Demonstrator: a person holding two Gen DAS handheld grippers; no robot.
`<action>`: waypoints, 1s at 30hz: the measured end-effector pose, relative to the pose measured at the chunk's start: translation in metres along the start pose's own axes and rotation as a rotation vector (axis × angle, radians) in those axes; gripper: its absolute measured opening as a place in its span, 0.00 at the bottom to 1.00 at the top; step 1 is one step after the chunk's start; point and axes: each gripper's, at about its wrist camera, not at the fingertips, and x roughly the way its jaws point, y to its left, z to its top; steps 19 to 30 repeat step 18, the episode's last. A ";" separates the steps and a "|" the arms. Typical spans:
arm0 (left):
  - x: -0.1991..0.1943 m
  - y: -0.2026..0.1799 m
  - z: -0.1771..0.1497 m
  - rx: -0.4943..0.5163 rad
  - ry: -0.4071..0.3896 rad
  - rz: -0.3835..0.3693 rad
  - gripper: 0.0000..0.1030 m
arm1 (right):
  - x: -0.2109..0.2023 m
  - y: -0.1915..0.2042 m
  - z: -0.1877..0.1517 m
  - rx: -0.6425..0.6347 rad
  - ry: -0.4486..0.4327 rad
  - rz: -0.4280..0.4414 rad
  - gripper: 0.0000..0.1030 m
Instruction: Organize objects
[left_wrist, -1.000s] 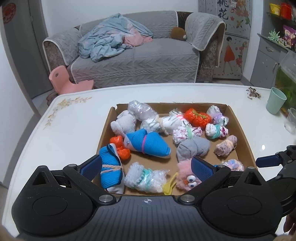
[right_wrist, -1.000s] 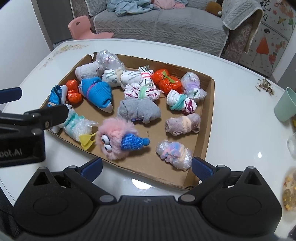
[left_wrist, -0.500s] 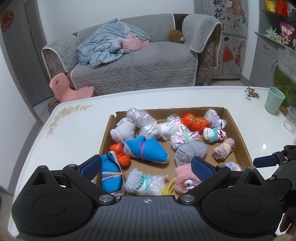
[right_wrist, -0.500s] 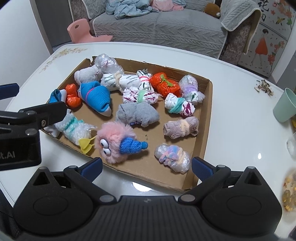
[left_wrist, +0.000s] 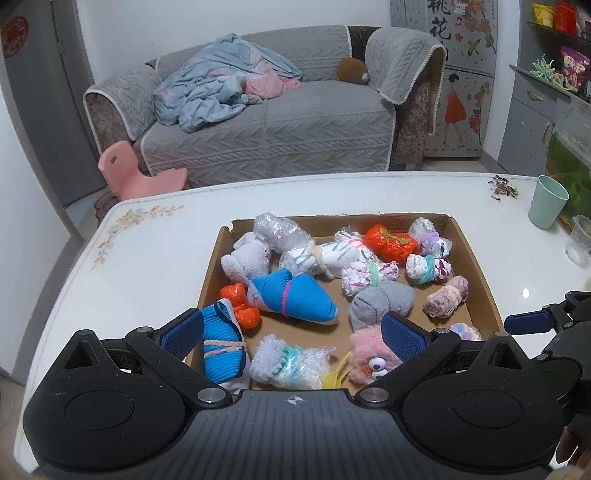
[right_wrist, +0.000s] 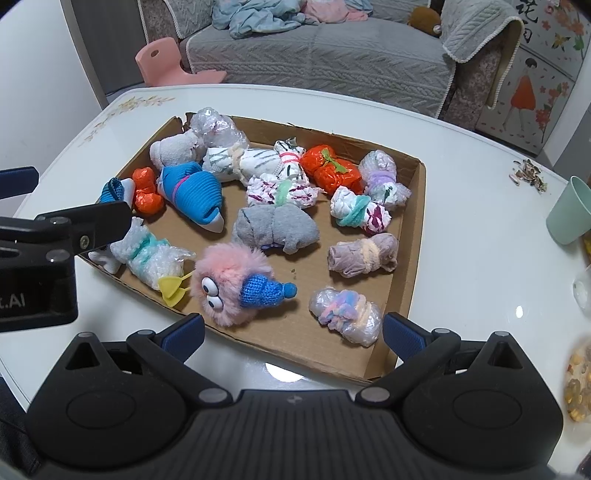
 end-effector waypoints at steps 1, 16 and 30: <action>0.000 0.000 0.000 0.003 -0.001 0.001 0.99 | 0.000 0.000 0.000 -0.001 0.000 0.000 0.99; -0.007 0.004 0.004 -0.010 -0.038 -0.023 0.99 | 0.000 0.001 0.000 -0.007 0.002 0.006 0.99; -0.006 0.005 0.004 -0.010 -0.035 -0.018 0.99 | 0.000 0.001 0.000 -0.006 0.002 0.006 0.99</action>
